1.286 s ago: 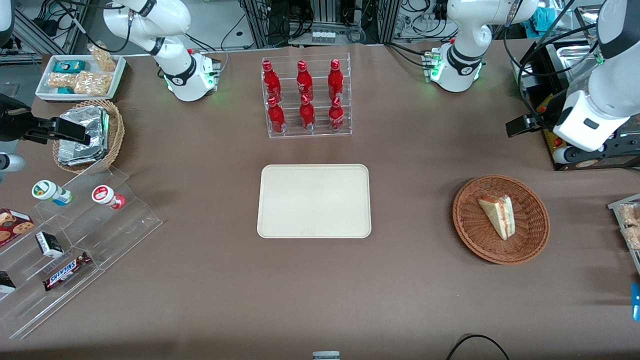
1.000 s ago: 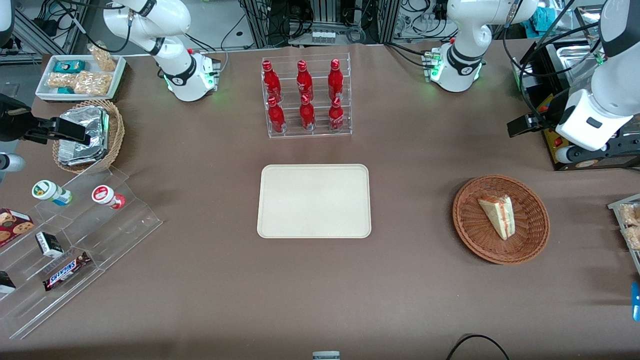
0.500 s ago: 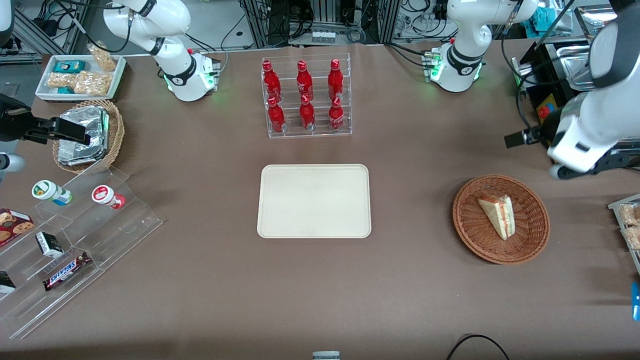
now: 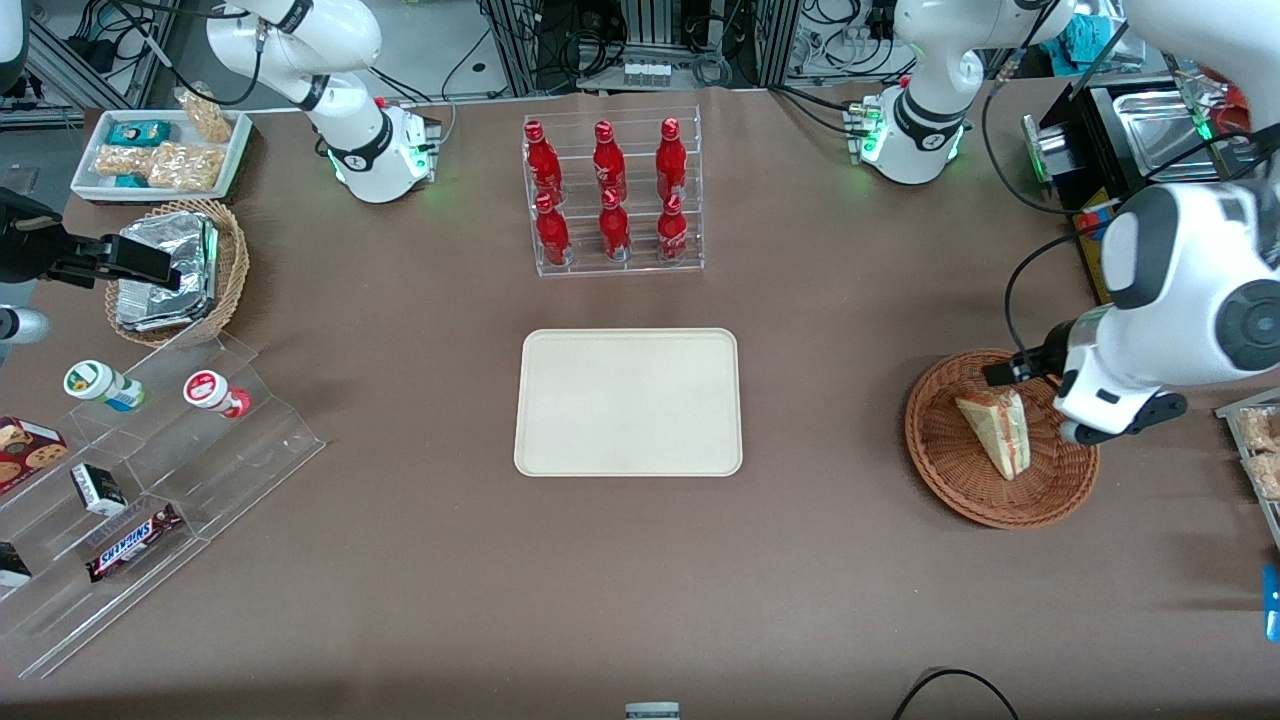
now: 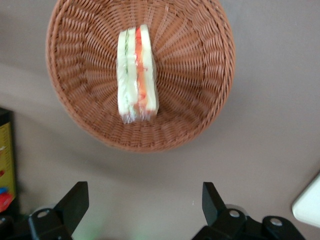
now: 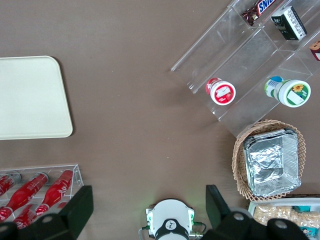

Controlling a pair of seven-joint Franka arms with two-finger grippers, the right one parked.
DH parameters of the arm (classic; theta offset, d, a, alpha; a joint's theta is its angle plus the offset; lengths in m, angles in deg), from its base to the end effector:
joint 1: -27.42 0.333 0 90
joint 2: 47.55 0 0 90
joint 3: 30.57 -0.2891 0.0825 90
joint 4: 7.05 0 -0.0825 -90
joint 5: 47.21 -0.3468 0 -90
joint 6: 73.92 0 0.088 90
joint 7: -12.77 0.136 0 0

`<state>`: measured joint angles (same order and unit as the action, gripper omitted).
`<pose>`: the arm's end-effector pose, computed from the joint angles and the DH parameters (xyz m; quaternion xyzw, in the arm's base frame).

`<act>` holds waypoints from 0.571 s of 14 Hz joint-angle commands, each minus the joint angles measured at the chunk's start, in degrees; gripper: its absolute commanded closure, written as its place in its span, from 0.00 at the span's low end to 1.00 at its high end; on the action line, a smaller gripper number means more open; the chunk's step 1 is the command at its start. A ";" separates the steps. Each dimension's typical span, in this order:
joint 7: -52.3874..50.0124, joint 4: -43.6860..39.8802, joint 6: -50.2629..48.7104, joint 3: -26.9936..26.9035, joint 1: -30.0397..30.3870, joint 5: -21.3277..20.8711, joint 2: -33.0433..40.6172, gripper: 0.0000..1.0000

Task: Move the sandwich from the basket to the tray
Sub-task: 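Lower the open left gripper around the sandwich and close it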

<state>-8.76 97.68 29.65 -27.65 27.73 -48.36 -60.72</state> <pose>0.5425 -0.0215 0.3529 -0.9793 -0.1595 0.1211 0.0295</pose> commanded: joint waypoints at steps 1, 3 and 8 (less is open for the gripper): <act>-0.89 8.80 12.91 0.25 2.23 -0.78 1.39 0.00; -0.54 12.25 20.76 0.25 3.19 -0.78 -0.62 0.00; -0.88 13.31 26.68 0.25 3.99 -0.78 -4.75 0.00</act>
<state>-8.82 110.79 54.84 -27.69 31.10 -48.38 -64.75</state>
